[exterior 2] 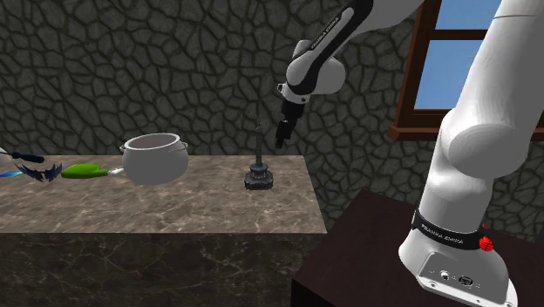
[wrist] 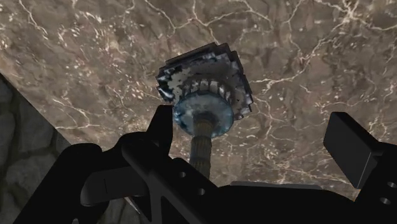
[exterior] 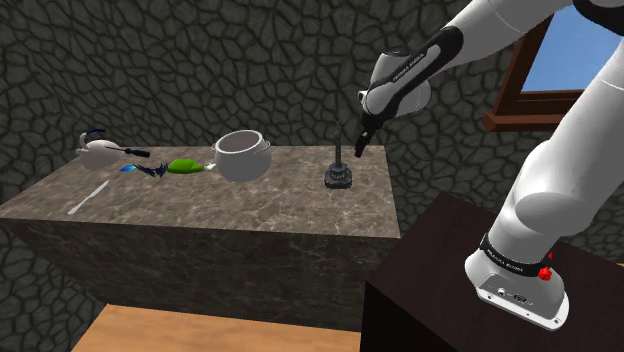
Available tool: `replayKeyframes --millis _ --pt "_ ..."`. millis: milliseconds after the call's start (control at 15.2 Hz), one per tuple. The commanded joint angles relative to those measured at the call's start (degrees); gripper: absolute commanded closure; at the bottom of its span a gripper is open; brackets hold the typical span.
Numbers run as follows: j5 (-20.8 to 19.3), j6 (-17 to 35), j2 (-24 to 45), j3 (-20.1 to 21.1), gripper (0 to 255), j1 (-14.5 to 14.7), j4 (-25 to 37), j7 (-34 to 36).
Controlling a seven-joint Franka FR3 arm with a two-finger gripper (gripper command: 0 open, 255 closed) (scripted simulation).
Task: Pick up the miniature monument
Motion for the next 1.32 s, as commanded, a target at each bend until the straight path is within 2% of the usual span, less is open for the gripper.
replayKeyframes --millis 0,198,462,528,924,1122,1188,1254 --pt "6.2 3.5 6.0 -1.2 0 1.5 2.9 -5.6" --pt "17.1 6.7 13.8 -0.4 0 1.5 7.3 -15.3" --pt "29.4 9.0 23.6 4.5 0 -2.5 14.7 -26.7" --pt "31.1 9.4 25.5 5.8 0 -3.6 16.3 -28.5" --pt "35.8 12.6 29.8 9.2 0 -6.3 17.4 -33.0" --pt "36.9 13.5 31.0 10.2 0 -7.0 17.7 -34.2" --pt "36.9 13.5 30.9 10.2 255 -6.9 17.7 -34.2" --pt "36.9 13.5 30.9 10.2 255 -6.9 17.7 -34.1"
